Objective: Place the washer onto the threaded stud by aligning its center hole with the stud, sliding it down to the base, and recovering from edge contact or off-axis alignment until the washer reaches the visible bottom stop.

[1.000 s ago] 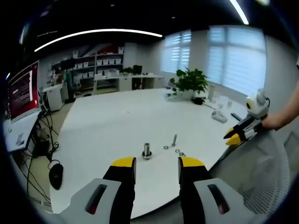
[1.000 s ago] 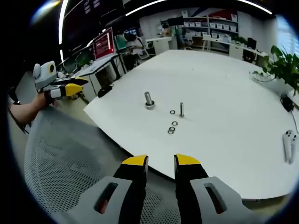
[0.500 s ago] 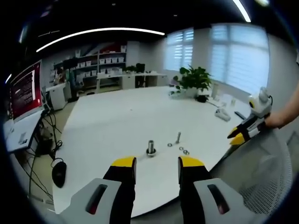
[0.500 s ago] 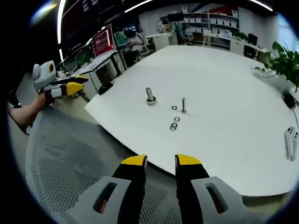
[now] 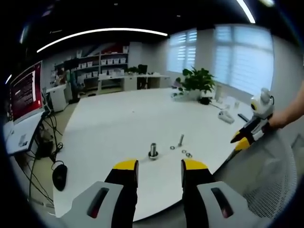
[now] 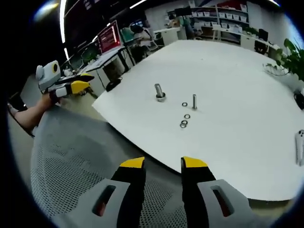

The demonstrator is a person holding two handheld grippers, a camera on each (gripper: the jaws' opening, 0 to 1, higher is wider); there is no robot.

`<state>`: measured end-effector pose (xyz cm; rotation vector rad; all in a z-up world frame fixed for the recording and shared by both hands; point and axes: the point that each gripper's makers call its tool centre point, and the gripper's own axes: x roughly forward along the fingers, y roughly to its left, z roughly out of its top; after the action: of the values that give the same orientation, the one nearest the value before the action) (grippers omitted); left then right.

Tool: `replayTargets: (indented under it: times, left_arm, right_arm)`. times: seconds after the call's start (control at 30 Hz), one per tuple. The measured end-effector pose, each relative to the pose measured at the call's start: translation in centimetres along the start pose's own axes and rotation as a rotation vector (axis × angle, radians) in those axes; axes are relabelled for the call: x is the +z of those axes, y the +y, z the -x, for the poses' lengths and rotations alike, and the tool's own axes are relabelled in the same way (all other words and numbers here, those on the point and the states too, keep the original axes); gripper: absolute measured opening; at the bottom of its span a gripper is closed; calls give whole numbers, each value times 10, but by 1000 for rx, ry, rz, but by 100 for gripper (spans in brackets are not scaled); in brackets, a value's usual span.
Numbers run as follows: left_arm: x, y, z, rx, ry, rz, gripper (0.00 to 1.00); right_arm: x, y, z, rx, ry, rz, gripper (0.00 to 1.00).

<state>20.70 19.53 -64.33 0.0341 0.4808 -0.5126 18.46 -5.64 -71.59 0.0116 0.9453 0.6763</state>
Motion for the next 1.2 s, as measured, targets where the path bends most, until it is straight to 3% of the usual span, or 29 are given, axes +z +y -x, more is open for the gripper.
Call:
replayTargets:
  times: [0.1, 0.27, 0.47, 0.63, 0.77, 1.0, 1.2]
  left_arm:
    - [-1, 0, 0, 1, 2, -1, 34]
    - [-2, 1, 0, 4, 6, 1, 34]
    - [-2, 2, 0, 4, 11, 2, 34]
    - [-5, 1, -1, -1, 24, 2, 33]
    - [-6, 1, -1, 0, 30, 2, 33]
    - [-7, 4, -1, 12, 38, 8, 32]
    - [-8, 5, -1, 17, 39, 6, 32]
  right_arm:
    - [13, -13, -2, -25, -16, -16, 33]
    - [33, -16, -13, -37, -42, -12, 34]
    - [44, -20, -42, -83, -1, 100, 34]
    - [33, -21, -72, -99, 80, 202, 34]
    - [22, -25, -96, -109, 132, 219, 33]
    - [6, -37, -124, -137, 193, 136, 32]
    - [3, -47, -139, -178, 240, 165, 30]
